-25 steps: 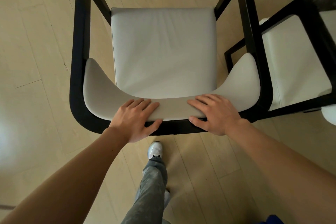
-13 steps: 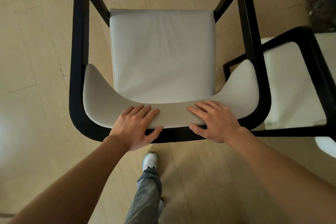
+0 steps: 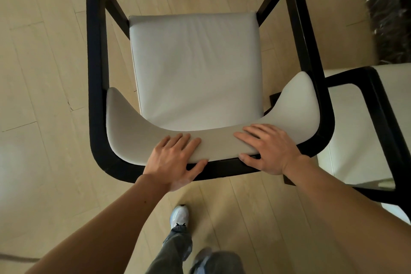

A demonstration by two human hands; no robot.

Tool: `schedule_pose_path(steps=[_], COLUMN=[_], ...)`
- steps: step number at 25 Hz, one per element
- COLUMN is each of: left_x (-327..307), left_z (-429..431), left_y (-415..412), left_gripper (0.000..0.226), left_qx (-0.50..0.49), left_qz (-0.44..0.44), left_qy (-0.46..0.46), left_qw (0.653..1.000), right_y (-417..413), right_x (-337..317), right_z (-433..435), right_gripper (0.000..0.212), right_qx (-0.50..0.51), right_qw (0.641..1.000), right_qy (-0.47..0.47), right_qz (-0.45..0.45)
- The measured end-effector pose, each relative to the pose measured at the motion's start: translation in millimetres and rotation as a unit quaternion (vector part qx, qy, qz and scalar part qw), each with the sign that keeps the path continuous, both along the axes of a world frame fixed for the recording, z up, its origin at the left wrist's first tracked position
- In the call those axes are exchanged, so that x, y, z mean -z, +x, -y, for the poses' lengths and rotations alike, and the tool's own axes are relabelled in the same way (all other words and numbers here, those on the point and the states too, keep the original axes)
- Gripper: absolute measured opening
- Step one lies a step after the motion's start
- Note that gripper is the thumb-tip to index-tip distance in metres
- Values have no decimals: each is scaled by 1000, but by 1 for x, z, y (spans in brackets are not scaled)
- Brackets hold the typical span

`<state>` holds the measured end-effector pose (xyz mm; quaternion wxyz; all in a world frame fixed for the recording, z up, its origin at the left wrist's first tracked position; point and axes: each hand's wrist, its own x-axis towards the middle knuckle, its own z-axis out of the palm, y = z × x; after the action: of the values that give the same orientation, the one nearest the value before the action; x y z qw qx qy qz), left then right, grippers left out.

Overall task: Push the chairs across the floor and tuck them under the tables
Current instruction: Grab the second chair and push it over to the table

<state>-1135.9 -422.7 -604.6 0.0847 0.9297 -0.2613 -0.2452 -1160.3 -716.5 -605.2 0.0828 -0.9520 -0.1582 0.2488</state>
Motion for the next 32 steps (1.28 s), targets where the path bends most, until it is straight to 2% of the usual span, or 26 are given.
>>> schedule_pose_path(steps=[20,32], left_x=[0,2], left_z=[84,116], left_y=[114,178], left_gripper=[73,67], left_qx=[-58,-85], left_qz=[15,54], left_qy=[20,8], left_qw=[998,995], right_y=[146,231], right_x=[5,8], right_z=[86,117], right_gripper=[65,69], right_qx=[-58,-94], right_qw=[997,994], right_qy=[26,30], right_qz=[32,39])
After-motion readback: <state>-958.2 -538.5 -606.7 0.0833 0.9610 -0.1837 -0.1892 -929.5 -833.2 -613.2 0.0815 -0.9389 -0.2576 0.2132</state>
